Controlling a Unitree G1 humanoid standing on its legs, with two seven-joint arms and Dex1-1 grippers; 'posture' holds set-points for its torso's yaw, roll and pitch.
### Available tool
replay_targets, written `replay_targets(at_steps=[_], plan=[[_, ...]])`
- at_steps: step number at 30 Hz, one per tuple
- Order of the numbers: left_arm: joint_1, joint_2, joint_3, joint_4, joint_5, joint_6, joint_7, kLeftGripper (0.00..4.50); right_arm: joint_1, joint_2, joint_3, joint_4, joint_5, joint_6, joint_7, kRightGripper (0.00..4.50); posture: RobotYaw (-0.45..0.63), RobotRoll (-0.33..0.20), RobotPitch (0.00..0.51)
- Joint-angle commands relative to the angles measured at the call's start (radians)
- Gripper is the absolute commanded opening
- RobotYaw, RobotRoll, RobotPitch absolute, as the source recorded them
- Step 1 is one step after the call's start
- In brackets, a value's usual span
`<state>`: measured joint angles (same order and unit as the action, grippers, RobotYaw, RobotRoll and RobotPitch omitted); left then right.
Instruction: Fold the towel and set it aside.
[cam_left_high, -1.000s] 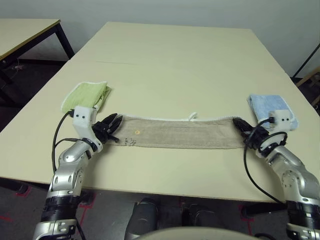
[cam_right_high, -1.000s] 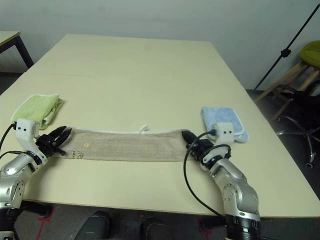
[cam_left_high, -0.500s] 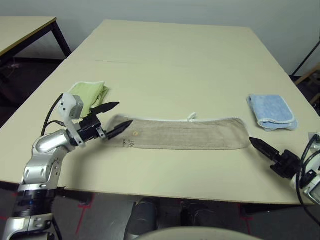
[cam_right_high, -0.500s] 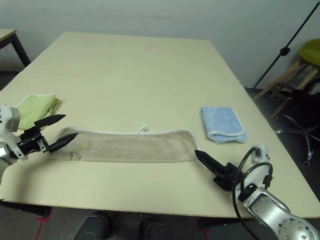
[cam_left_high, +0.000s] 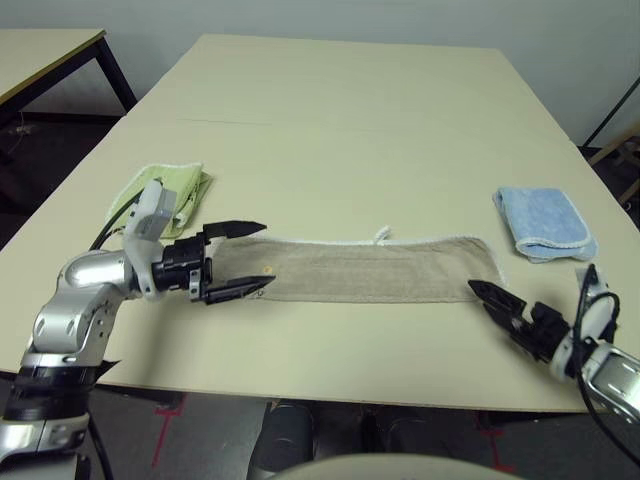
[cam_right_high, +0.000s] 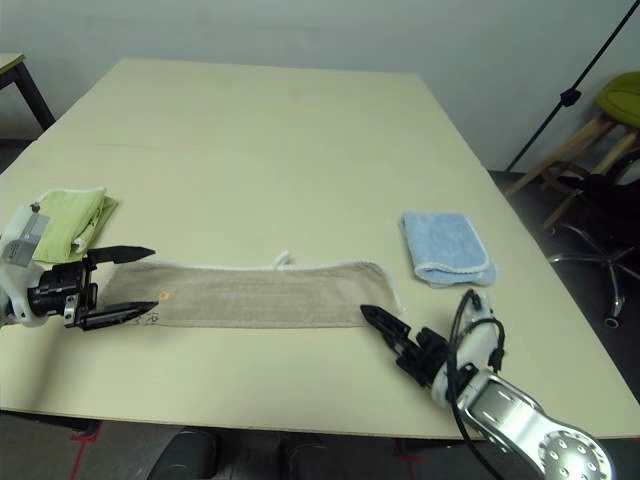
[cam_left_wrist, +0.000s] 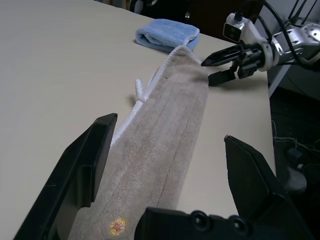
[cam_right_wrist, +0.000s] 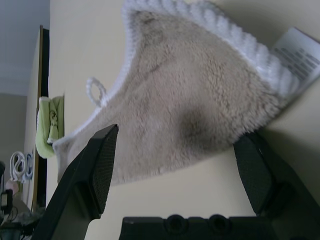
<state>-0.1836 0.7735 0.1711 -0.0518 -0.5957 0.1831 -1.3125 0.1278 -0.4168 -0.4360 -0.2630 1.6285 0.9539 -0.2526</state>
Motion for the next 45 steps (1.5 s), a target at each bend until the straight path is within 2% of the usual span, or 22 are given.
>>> replay_targets(at_steps=[1, 4, 7, 10, 13, 16, 19, 25, 29, 33, 37, 45], plan=[[0.023, -0.006, -0.014, -0.020, 0.003, 0.008, -0.003, 4.50, -0.032, 0.039, 0.048, 0.048, -0.064, -0.048, -0.048, 4.44, 0.16, 0.000, 0.096], [0.036, -0.008, -0.005, -0.024, 0.000, 0.012, 0.005, 4.50, -0.065, 0.073, 0.068, 0.069, -0.119, -0.081, -0.054, 4.44, 0.17, 0.000, 0.094], [0.049, -0.007, -0.001, -0.031, -0.004, 0.018, 0.009, 4.50, -0.089, 0.106, 0.084, 0.086, -0.173, -0.112, -0.047, 3.50, 0.18, 0.000, 0.093], [0.052, -0.007, 0.002, -0.031, -0.006, 0.024, 0.013, 4.50, -0.104, 0.131, 0.101, 0.086, -0.219, -0.132, -0.025, 2.37, 0.18, 0.000, 0.091], [0.052, -0.007, 0.005, -0.029, -0.006, 0.024, 0.016, 4.50, -0.112, 0.154, 0.104, 0.078, -0.299, -0.181, 0.017, 1.24, 0.18, 0.000, 0.090], [0.052, -0.006, 0.006, -0.026, -0.004, 0.024, 0.018, 4.50, -0.111, 0.152, 0.119, 0.066, -0.427, -0.252, 0.080, 0.10, 0.17, 0.000, 0.089], [0.050, -0.008, 0.003, -0.018, -0.001, 0.028, 0.023, 4.50, -0.092, 0.133, 0.146, 0.064, -0.624, -0.369, 0.153, 0.02, 0.16, 0.000, 0.088], [0.037, -0.012, -0.008, -0.008, 0.002, 0.031, 0.023, 4.50, -0.051, 0.137, 0.139, 0.024, -0.846, -0.545, 0.251, 0.02, 0.16, 0.000, 0.090], [0.027, -0.018, -0.014, 0.002, 0.007, 0.031, 0.023, 4.50, 0.007, 0.068, 0.166, 0.000, -1.037, -0.665, 0.346, 0.02, 0.15, 0.000, 0.094], [0.024, -0.024, -0.019, 0.002, 0.008, 0.034, 0.023, 4.50, 0.030, 0.054, 0.174, -0.027, -1.122, -0.715, 0.386, 0.02, 0.14, 0.000, 0.100], [0.020, -0.034, -0.025, 0.000, 0.012, 0.036, 0.025, 4.50, 0.043, 0.004, 0.291, -0.056, -1.225, -0.735, 0.505, 0.02, 0.14, 0.000, 0.100], [0.025, -0.038, -0.024, -0.016, 0.009, 0.042, 0.038, 4.50, 0.018, -0.033, 0.447, -0.078, -1.261, -0.649, 0.663, 0.02, 0.16, 0.000, 0.100]])
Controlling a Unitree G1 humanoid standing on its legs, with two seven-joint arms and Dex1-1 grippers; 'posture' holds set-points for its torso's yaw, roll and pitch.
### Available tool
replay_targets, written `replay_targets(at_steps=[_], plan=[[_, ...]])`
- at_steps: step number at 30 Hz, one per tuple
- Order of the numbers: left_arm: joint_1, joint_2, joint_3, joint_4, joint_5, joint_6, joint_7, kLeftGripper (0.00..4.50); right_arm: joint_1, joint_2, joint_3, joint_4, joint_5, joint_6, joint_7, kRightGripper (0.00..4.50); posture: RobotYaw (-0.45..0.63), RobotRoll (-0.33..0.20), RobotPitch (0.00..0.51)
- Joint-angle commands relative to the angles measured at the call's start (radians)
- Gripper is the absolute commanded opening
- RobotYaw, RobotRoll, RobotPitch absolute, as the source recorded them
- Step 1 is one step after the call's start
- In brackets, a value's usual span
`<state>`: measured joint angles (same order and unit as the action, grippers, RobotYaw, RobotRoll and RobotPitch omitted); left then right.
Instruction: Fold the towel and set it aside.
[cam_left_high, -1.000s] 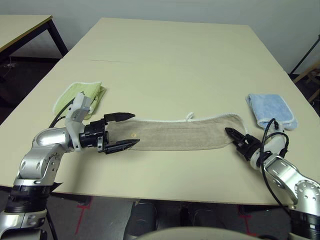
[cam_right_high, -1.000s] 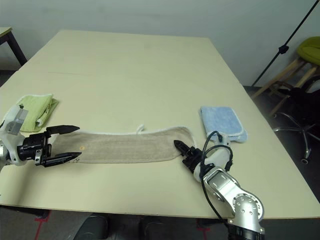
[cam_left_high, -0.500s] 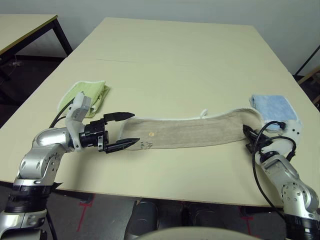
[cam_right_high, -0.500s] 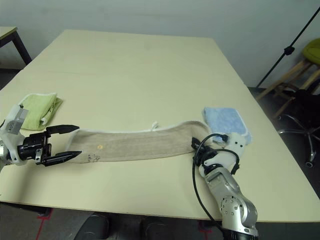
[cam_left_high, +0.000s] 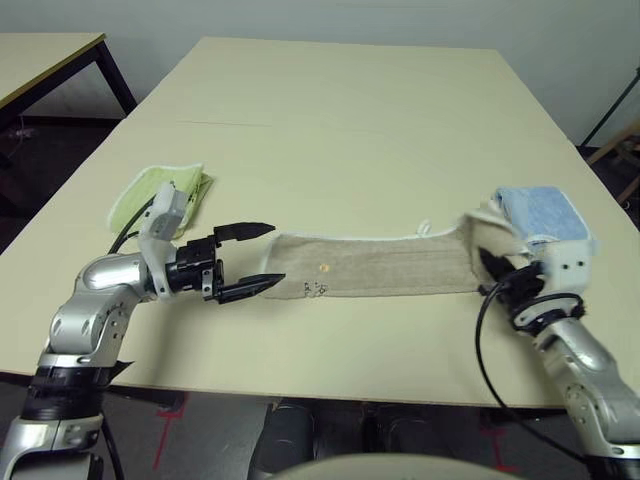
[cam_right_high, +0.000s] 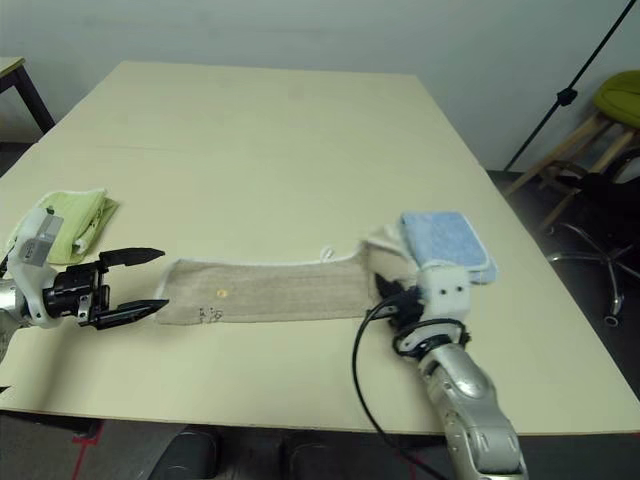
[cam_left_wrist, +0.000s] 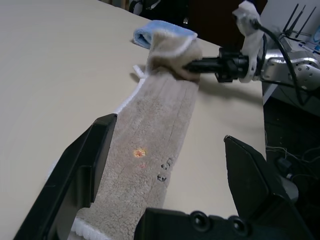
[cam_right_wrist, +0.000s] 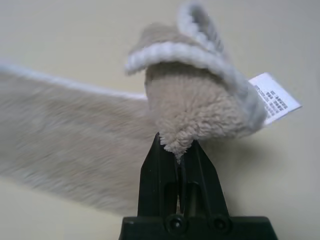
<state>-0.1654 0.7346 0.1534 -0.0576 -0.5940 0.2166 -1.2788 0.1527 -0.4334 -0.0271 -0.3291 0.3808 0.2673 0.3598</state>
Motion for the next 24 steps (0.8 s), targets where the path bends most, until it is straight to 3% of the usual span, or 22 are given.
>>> replay_targets(at_steps=[1, 17, 20, 24], plan=[[0.009, 0.001, -0.006, -0.013, 0.006, 0.010, 0.007, 4.50, -0.011, -0.019, 0.049, -0.011, -0.022, 0.047, 0.057, 0.02, 0.16, 0.000, 0.100], [0.034, 0.004, 0.006, -0.054, -0.001, 0.033, 0.045, 4.50, -0.076, -0.036, 0.095, -0.053, 0.028, 0.185, 0.211, 0.02, 0.18, 0.000, 0.093], [0.032, -0.001, 0.002, -0.055, 0.001, 0.032, 0.050, 4.50, -0.111, -0.029, 0.105, -0.060, 0.048, 0.236, 0.219, 0.72, 0.18, 0.000, 0.089], [0.026, -0.008, -0.010, -0.057, 0.004, 0.035, 0.056, 4.50, -0.164, -0.019, 0.116, -0.075, 0.094, 0.323, 0.238, 2.16, 0.18, 0.000, 0.088]])
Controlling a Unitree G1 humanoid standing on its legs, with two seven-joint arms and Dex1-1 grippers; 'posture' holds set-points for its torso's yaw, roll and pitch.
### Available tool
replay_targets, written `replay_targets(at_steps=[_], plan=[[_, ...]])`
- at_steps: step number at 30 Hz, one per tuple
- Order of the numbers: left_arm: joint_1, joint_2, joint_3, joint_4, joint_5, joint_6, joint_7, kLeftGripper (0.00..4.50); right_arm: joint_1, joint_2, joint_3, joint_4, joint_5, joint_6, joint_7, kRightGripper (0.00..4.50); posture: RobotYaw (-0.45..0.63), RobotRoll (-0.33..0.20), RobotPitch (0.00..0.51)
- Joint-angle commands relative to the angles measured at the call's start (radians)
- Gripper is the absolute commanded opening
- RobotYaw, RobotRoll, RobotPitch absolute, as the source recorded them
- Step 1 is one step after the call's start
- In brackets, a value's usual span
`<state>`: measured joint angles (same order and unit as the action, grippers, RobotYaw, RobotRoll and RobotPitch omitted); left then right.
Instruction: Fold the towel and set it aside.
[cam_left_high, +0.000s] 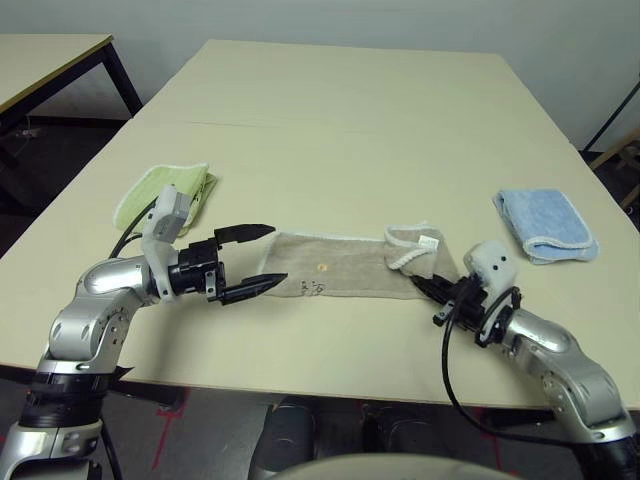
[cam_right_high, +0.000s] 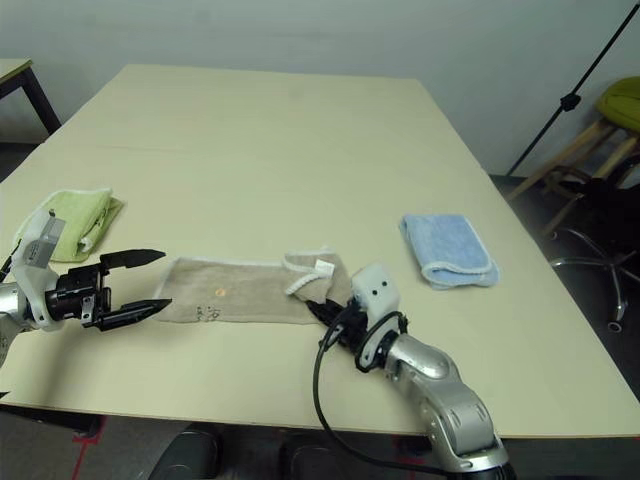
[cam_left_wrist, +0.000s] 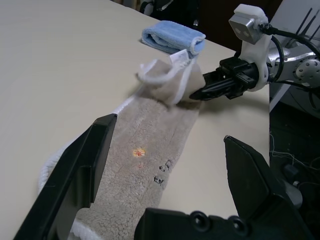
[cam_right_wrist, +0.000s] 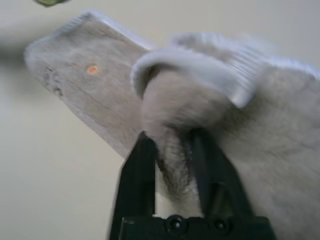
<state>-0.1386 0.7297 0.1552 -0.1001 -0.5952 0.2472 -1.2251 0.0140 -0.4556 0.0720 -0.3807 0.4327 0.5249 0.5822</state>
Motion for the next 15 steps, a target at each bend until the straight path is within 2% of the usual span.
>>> replay_targets(at_steps=[1, 6, 8, 11, 15], plan=[[-0.004, -0.005, -0.014, -0.014, 0.006, 0.005, 0.003, 4.50, -0.037, 0.004, 0.016, -0.026, 0.058, 0.088, 0.023, 2.53, 0.18, 0.000, 0.085], [-0.021, -0.013, -0.024, -0.020, 0.005, 0.028, 0.032, 4.50, -0.085, -0.033, -0.051, -0.068, 0.221, 0.247, 0.075, 4.43, 0.18, 0.000, 0.083], [-0.039, -0.022, -0.026, -0.026, -0.001, 0.060, 0.066, 4.50, -0.108, -0.055, -0.090, -0.073, 0.283, 0.297, 0.088, 4.47, 0.17, 0.000, 0.083], [-0.101, -0.061, -0.039, -0.035, 0.023, 0.110, 0.179, 4.50, -0.176, -0.086, -0.203, -0.044, 0.401, 0.371, 0.079, 4.47, 0.16, 0.000, 0.082], [-0.199, -0.117, -0.088, -0.052, 0.054, 0.177, 0.294, 4.50, -0.269, -0.099, -0.328, 0.051, 0.421, 0.352, 0.028, 4.47, 0.15, 0.000, 0.081]])
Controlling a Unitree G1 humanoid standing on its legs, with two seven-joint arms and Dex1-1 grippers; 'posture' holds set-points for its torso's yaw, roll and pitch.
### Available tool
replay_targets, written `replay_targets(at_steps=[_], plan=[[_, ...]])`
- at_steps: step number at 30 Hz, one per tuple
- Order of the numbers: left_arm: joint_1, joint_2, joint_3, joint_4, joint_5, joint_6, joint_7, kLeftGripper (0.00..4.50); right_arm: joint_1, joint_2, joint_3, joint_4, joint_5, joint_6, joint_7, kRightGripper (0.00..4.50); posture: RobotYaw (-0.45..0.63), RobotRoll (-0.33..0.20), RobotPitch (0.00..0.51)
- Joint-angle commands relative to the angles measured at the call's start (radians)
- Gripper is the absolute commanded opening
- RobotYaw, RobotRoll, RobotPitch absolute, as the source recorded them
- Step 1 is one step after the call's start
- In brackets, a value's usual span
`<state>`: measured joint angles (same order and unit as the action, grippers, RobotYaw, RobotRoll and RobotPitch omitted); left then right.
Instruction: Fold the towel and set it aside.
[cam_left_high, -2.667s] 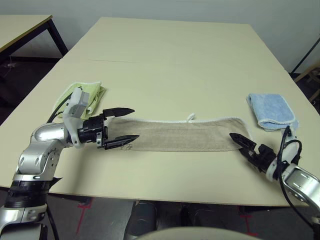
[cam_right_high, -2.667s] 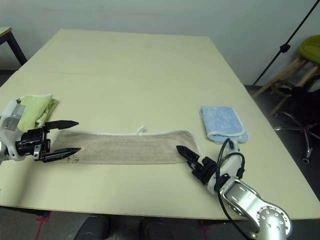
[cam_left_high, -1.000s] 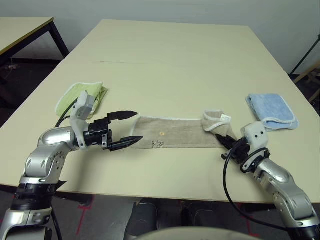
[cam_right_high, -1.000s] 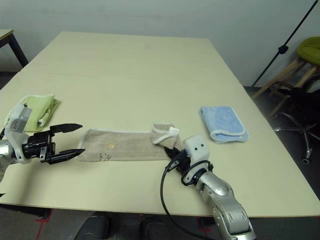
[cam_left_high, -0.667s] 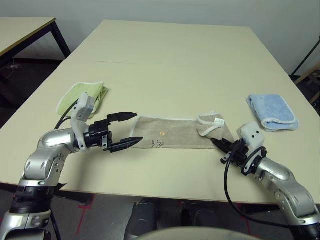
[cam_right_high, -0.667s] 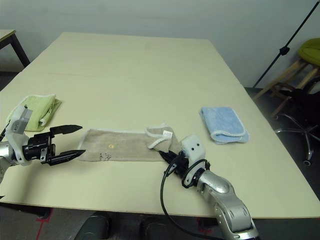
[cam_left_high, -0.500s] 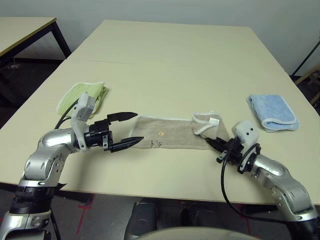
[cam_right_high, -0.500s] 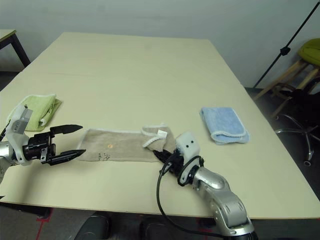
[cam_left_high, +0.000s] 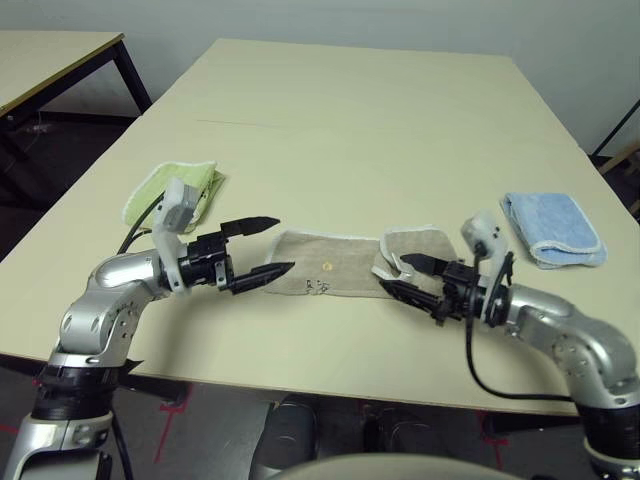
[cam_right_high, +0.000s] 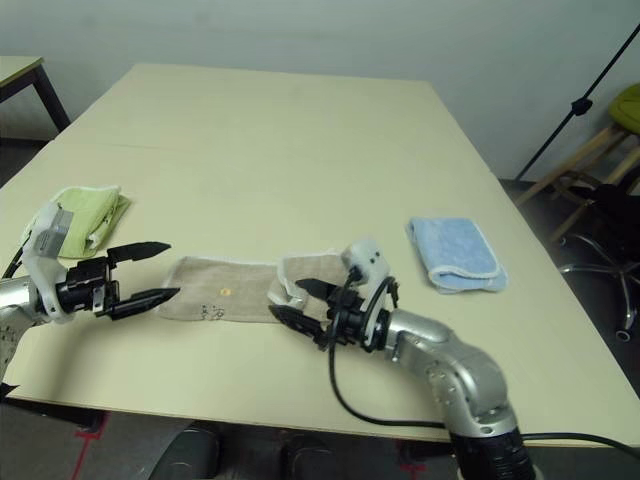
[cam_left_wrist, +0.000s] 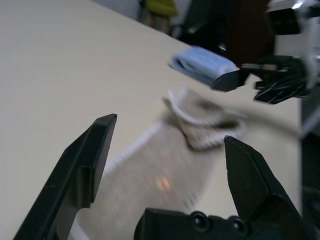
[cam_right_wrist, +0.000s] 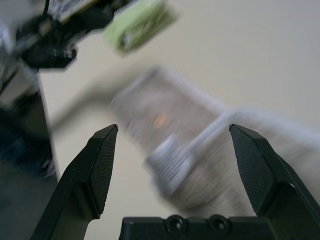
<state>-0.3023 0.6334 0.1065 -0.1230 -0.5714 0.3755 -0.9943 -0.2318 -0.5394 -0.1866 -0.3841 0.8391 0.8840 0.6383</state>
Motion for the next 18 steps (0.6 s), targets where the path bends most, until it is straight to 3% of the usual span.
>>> replay_targets(at_steps=[1, 7, 14, 18], plan=[[-0.051, -0.028, -0.052, -0.030, 0.038, 0.061, 0.080, 4.50, -0.035, -0.017, -0.084, 0.070, 0.008, -0.019, -0.032, 4.47, 0.15, 0.000, 0.080], [-0.163, -0.125, -0.182, -0.011, 0.140, 0.124, 0.199, 4.50, -0.044, -0.056, -0.077, 0.179, -0.166, -0.203, -0.027, 4.47, 0.15, 0.000, 0.076], [-0.226, -0.294, -0.295, 0.097, 0.219, 0.045, 0.224, 4.50, 0.005, -0.013, -0.027, 0.246, -0.303, -0.338, -0.053, 4.47, 0.14, 0.000, 0.064], [-0.278, -0.345, -0.368, 0.205, 0.285, -0.028, 0.174, 4.50, 0.007, 0.015, 0.002, 0.287, -0.353, -0.376, -0.063, 4.47, 0.15, 0.000, 0.064]])
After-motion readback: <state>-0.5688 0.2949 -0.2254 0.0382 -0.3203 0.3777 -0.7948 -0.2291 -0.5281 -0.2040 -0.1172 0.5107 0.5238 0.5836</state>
